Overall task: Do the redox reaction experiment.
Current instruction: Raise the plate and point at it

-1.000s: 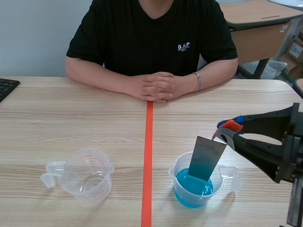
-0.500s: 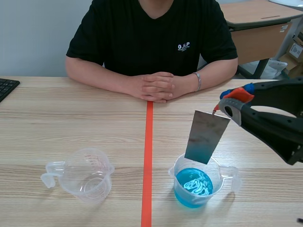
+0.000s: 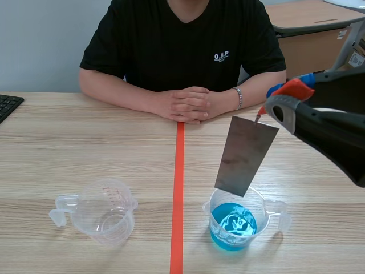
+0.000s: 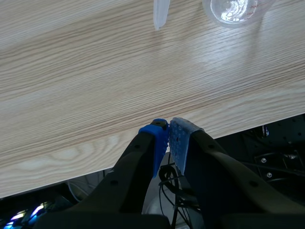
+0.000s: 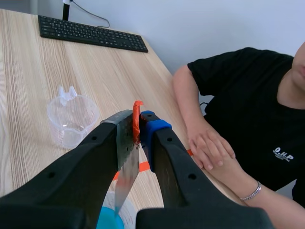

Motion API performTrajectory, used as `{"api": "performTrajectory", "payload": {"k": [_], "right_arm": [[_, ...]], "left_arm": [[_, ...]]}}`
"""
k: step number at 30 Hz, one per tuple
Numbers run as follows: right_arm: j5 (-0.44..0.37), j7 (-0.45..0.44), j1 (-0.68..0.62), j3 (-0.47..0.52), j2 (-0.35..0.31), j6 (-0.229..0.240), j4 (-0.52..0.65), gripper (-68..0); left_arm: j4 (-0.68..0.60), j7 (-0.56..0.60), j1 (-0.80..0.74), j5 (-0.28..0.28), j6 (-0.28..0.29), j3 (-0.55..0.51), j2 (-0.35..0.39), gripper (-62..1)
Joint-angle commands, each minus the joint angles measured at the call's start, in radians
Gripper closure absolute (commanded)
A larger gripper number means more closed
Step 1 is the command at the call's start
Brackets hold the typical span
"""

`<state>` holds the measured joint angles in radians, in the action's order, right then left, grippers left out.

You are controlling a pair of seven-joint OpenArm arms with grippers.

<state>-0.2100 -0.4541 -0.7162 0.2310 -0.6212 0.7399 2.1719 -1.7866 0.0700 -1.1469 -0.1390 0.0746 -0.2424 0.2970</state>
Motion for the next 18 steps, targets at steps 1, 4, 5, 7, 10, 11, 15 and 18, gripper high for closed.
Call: {"api": "performTrajectory", "payload": {"k": [1, 4, 5, 7, 10, 11, 15, 18], "right_arm": [[-0.023, -0.001, -0.005, 0.015, -0.008, 0.006, 0.031, -1.5], [-0.041, 0.028, -0.004, 0.022, -0.008, 0.006, 0.045, -1.5], [-0.047, 0.036, -0.004, 0.022, -0.008, 0.006, 0.048, -1.5], [-0.059, 0.050, -0.005, 0.023, -0.008, 0.006, 0.053, -1.5], [-0.061, 0.052, -0.005, 0.023, -0.008, 0.006, 0.053, -1.5], [-0.061, 0.057, -0.005, 0.023, -0.008, 0.006, 0.053, -1.5], [-0.062, 0.068, -0.005, 0.023, -0.008, 0.006, 0.053, -1.5], [-0.065, 0.068, -0.005, 0.023, -0.007, 0.006, 0.053, -1.5]], "left_arm": [[-0.016, 0.007, 0.000, -0.006, -0.002, 0.005, 0.000, -5.7], [-0.016, 0.007, 0.000, -0.006, -0.002, 0.005, 0.000, -5.7], [-0.016, 0.007, 0.000, -0.006, -0.002, 0.005, 0.000, -5.7], [-0.016, 0.007, 0.000, -0.006, -0.002, 0.005, 0.000, -5.7], [-0.016, 0.007, 0.000, -0.006, -0.002, 0.005, 0.000, -5.7], [-0.016, 0.007, 0.000, -0.006, -0.002, 0.005, 0.000, -5.7], [-0.016, 0.008, 0.000, -0.006, -0.002, 0.005, 0.009, -5.7], [-0.016, 0.022, 0.001, -0.006, -0.002, 0.005, 0.047, -5.7]]}}
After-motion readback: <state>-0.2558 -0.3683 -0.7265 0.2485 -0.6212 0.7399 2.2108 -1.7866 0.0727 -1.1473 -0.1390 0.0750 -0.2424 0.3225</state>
